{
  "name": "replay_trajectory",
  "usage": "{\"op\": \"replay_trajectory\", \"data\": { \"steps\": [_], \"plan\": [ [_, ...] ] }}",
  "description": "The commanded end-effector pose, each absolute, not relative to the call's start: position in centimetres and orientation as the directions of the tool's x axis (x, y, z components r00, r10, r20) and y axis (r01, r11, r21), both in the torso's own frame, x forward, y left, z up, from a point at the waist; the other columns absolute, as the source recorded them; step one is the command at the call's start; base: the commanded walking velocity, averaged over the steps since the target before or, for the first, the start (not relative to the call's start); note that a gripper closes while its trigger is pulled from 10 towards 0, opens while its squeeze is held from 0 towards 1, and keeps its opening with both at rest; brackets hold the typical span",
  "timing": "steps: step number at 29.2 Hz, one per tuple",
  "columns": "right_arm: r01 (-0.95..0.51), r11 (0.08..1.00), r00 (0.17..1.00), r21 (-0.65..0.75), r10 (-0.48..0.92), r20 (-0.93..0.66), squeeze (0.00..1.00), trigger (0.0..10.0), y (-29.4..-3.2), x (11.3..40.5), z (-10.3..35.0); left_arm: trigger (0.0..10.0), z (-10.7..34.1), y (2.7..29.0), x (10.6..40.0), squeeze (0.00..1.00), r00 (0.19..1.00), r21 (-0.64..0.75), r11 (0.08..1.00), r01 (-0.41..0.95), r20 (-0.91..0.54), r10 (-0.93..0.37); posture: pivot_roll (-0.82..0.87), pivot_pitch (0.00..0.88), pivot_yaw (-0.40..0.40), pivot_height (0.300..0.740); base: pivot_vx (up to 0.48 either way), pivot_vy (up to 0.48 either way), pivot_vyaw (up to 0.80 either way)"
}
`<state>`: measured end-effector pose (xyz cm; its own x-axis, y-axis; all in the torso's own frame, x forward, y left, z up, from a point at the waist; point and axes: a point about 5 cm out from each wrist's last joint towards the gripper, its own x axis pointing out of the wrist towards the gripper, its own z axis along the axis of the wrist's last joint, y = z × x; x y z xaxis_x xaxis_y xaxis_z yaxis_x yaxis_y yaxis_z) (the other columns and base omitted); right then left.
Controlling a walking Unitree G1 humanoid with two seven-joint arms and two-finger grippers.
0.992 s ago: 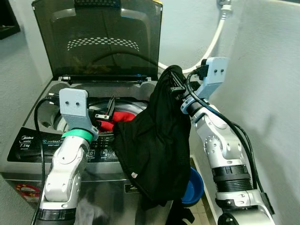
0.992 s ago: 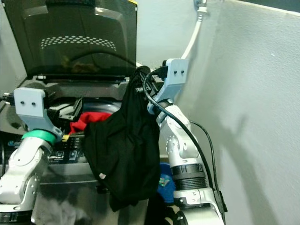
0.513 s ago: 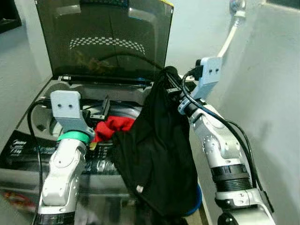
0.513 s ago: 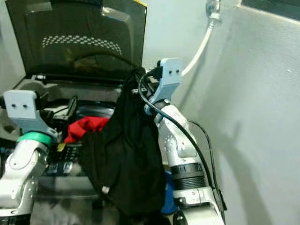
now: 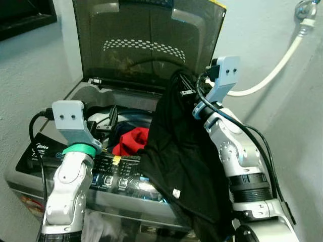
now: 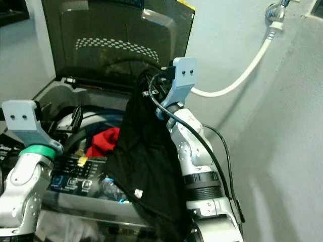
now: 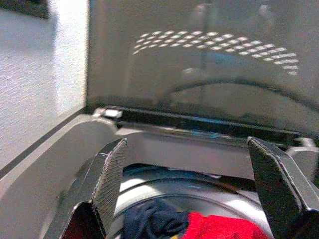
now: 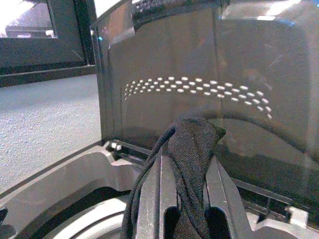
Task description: Clothes washing
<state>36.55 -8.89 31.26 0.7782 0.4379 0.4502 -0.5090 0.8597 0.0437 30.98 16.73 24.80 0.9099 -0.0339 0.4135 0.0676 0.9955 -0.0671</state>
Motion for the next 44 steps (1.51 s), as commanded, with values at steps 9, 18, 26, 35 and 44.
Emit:
{"op": "replay_trajectory", "data": {
  "steps": [9,18,26,35,44],
  "plan": [
    [-0.499,0.865,0.783,0.056,0.422,0.457,0.0,10.0,-9.3,36.6,31.3,10.0,24.9,16.6,30.9,0.0,0.912,-0.05,0.995,0.081,0.407,-0.054,0.12,0.0,-0.013,0.74,0.0,0.053,0.0],
    [-0.492,0.868,0.791,0.07,0.412,0.452,0.0,10.0,-9.3,36.5,31.1,10.0,24.7,16.9,31.0,0.0,0.918,-0.038,0.997,0.07,0.394,-0.049,0.12,0.0,-0.011,0.74,0.0,0.48,0.0],
    [-0.487,0.87,0.793,0.072,0.406,0.455,0.0,10.0,-9.3,36.4,31.1,10.0,24.6,16.8,31.3,0.0,0.925,-0.013,0.997,0.077,0.374,-0.066,0.12,0.0,-0.009,0.74,0.0,0.06,0.0],
    [-0.499,0.867,0.812,0.012,0.463,0.357,0.0,10.0,-7.9,38.0,31.2,10.0,24.0,16.3,31.7,0.0,0.939,0.099,0.991,0.089,0.324,-0.116,0.11,0.0,-0.016,0.74,0.0,0.0,0.0],
    [-0.775,0.562,0.483,0.289,0.232,0.845,0.0,10.0,-8.7,35.3,48.6,10.0,23.8,16.3,31.5,0.0,0.942,0.149,0.986,0.071,0.315,-0.115,0.15,0.0,-0.061,0.74,0.0,0.0,0.0]
  ]
}}
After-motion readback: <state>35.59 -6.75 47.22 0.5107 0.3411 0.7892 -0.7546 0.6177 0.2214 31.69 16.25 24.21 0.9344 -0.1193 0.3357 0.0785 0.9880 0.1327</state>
